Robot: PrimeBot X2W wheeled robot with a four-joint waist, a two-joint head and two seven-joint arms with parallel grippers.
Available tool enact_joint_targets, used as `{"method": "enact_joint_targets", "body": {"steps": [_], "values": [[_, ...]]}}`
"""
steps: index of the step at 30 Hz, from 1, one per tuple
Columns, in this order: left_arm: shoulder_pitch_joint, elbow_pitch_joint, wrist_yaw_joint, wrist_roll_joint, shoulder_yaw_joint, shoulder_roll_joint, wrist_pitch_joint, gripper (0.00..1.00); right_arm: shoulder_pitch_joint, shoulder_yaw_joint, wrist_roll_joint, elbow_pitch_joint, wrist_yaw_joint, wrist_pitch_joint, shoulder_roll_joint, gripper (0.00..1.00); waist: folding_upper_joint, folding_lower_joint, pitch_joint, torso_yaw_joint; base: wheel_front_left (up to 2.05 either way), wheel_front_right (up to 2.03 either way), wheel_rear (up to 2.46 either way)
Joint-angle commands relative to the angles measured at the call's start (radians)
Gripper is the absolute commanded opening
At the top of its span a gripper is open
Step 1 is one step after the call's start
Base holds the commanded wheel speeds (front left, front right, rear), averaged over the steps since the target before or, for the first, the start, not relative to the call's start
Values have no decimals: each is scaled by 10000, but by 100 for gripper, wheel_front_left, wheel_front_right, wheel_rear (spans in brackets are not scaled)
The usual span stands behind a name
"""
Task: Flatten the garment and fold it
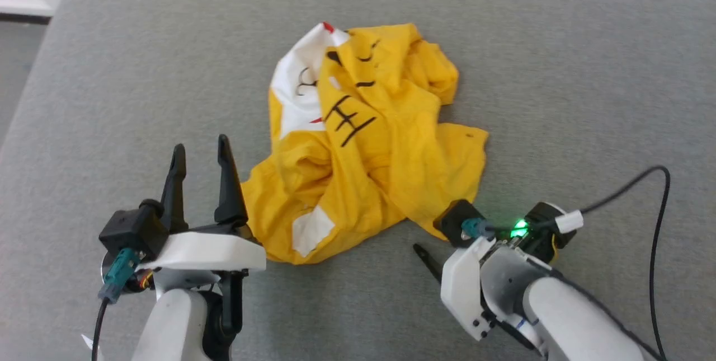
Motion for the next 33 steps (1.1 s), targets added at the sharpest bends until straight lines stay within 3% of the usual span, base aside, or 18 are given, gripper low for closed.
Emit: {"method": "enact_joint_targets", "body": {"steps": [1,2,3,4,8,22,26,31,32,33], "values": [[113,-19,-135,134,153,-85,-44,100,-173,-41,98,213,-11,414,-44,89,0,1,40,616,0,0,0],[163,13,-228,225,243,-160,-44,100,-183,-176,164,394,-11,850,-25,35,0,1,39,674,0,0,0],[199,38,-300,307,334,-227,-44,100,-183,-355,182,507,-11,1218,4,14,0,1,38,723,0,0,0],[229,51,-357,355,436,-292,-44,100,-180,-531,158,551,-11,1494,24,0,0,1,29,752,0,0,0],[340,222,-600,522,753,-437,-44,100,41,-1948,-116,336,-11,1782,159,0,0,1,-67,734,0,0,0],[818,706,-1083,989,1162,-529,-45,100,2017,-9464,-1264,-1822,-11,1902,1309,0,0,1,-641,-212,0,0,0],[871,1140,-1202,1076,1051,-444,-4,100,2445,-10764,-1357,-2076,-11,2254,1637,0,0,1,-755,-366,0,0,0],[934,1778,-1217,1109,868,-172,1016,100,2766,-11307,-1248,-2075,-11,2058,1781,0,0,1,-940,-543,0,0,0],[938,1882,-1212,1113,823,-108,1324,100,2815,-11276,-1197,-2076,-11,1833,1788,67,0,1,-967,-577,0,0,0],[937,1964,-1227,1094,783,-48,1635,100,2865,-11229,-1044,-2017,-11,1589,1791,100,0,1,-1001,-621,0,0,0]]}}
